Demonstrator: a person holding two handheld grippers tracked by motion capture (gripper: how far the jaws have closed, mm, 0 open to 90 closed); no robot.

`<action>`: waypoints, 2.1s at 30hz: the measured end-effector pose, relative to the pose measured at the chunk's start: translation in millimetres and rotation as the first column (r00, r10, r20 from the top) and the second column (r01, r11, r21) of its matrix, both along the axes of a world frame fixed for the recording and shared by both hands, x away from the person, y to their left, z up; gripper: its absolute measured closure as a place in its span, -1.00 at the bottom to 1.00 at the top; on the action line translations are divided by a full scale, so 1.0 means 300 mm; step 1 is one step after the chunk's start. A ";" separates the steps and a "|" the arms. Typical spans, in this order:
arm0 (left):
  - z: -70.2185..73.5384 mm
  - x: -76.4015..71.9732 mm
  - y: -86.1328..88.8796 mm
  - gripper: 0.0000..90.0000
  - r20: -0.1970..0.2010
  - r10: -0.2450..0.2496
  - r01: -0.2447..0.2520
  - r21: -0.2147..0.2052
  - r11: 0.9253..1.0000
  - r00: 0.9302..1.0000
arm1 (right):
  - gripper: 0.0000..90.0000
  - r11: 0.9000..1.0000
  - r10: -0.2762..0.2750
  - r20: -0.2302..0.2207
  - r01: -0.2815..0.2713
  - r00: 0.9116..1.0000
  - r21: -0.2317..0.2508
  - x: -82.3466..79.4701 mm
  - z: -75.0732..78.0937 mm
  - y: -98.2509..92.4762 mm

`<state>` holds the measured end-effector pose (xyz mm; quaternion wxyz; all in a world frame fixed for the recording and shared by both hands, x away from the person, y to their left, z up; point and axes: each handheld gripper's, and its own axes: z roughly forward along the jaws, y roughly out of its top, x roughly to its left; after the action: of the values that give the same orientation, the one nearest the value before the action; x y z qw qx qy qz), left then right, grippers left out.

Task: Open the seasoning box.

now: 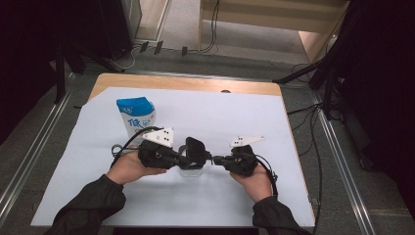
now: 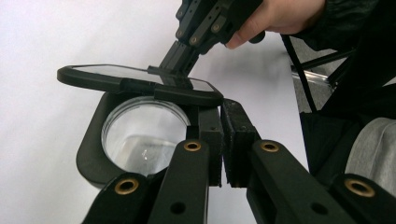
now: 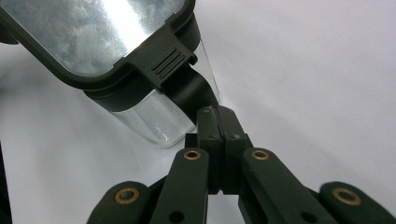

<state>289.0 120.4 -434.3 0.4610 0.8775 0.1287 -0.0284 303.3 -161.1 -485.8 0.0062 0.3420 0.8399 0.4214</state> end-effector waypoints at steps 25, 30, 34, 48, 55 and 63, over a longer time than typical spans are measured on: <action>0.044 0.035 -0.131 0.94 -0.045 -0.005 0.005 -0.006 1.000 0.999 | 1.00 1.000 -0.015 -0.002 0.015 1.000 0.009 -0.002 -0.004 0.001; 0.044 0.044 -0.158 0.94 -0.054 -0.015 0.015 0.002 1.000 0.998 | 1.00 1.000 -0.016 -0.003 0.016 1.000 0.008 -0.002 -0.008 0.001; 0.037 0.052 -0.174 0.93 -0.065 -0.013 0.013 0.003 1.000 0.998 | 1.00 1.000 -0.021 -0.008 0.021 1.000 0.008 -0.002 -0.010 0.000; 0.043 0.084 -0.136 0.95 -0.079 0.050 -0.052 -0.017 0.999 0.996 | 1.00 1.000 -0.028 -0.006 0.028 1.000 0.012 -0.001 -0.015 0.001; 0.022 0.097 -0.169 0.95 -0.069 0.047 -0.046 0.011 0.999 0.996 | 1.00 0.999 -0.039 -0.003 0.039 0.999 0.009 -0.004 -0.016 0.004; 0.008 0.111 -0.176 0.95 -0.072 0.056 -0.056 0.002 0.998 0.996 | 1.00 0.999 -0.047 0.009 0.047 0.999 0.003 -0.012 -0.013 0.006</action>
<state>322.2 67.7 -431.8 0.4569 0.8719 0.1697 -0.0469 299.8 -159.4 -489.6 0.0195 0.3599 0.8309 0.4240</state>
